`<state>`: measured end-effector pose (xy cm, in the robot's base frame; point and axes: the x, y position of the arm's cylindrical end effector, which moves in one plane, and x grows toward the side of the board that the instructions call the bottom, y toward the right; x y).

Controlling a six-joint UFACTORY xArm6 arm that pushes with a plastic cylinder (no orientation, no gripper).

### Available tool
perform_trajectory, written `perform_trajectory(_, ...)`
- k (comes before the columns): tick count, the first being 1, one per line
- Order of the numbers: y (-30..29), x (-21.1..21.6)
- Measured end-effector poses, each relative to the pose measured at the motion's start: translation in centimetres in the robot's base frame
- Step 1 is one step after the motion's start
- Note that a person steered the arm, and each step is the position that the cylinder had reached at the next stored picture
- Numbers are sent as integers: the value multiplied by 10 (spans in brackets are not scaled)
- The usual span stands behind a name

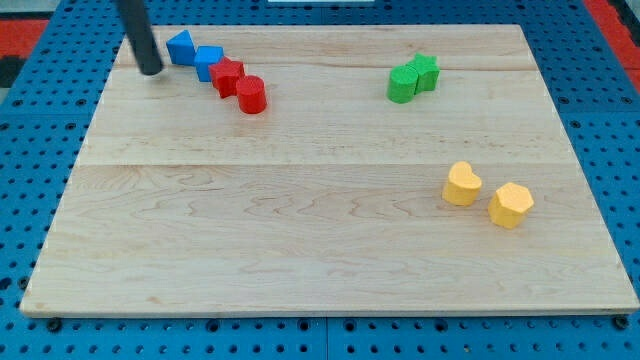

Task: Place your arm below the hexagon

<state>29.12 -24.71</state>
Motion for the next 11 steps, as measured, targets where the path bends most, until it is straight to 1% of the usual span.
perform_trajectory(1, -30, 4)
perform_trajectory(2, -33, 5)
perform_trajectory(3, -5, 48)
perform_trajectory(4, 50, 74)
perform_trajectory(5, 140, 94)
perform_trajectory(6, 223, 127)
perform_trajectory(7, 284, 174)
perform_trajectory(8, 287, 217)
perform_trajectory(9, 303, 224)
perform_trajectory(11, 404, 274)
